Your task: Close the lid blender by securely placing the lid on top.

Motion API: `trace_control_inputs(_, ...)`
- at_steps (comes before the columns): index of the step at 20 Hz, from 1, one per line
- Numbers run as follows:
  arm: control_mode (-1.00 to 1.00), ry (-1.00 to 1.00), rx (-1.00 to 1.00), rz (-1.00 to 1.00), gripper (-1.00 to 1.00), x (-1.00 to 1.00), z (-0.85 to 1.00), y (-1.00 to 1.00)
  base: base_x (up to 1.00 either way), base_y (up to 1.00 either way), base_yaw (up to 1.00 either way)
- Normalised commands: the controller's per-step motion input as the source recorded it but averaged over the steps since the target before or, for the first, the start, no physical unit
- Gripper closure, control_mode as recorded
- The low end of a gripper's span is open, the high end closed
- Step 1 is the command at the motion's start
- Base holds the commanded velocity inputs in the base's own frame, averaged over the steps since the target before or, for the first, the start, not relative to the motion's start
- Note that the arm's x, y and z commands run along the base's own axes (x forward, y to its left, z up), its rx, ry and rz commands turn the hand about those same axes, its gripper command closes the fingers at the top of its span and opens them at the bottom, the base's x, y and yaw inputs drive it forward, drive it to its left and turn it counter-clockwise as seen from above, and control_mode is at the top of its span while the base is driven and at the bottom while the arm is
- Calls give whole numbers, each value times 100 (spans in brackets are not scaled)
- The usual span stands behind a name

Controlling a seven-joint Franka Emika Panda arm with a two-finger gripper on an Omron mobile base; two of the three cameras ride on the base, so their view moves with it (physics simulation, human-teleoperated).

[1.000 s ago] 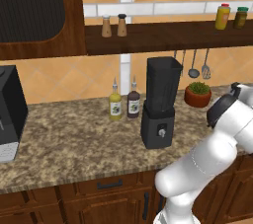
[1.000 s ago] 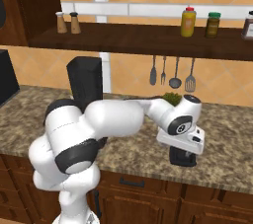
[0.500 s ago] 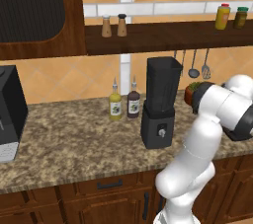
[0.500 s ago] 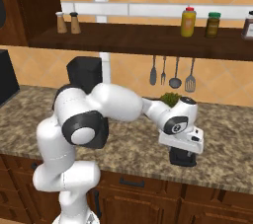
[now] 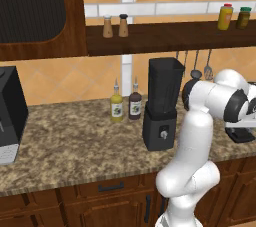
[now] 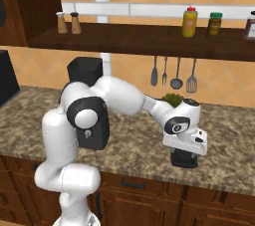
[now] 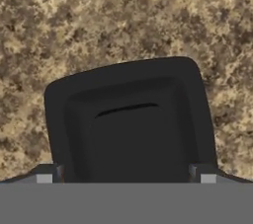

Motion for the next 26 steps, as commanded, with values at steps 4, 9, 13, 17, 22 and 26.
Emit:
trace_control_inputs(4, -100, 0, 0, 0, -100, 14, -30, -2, 0, 0, 0)
trace_control_inputs(9, -100, 0, -1, 0, -100, 3, -40, 0, 0, 0, 0)
trace_control_inputs(13, -100, 0, -3, 0, -100, 5, -51, 9, 0, 0, 0)
trace_control_inputs(17, -100, 0, -6, 0, 100, 9, -73, 16, 0, 0, 0)
trace_control_inputs(22, -100, -3, -5, 0, 100, 2, -70, 21, 0, 0, 0)
trace_control_inputs(26, -100, -3, 0, 0, 100, -4, 35, 11, 0, 0, 0)
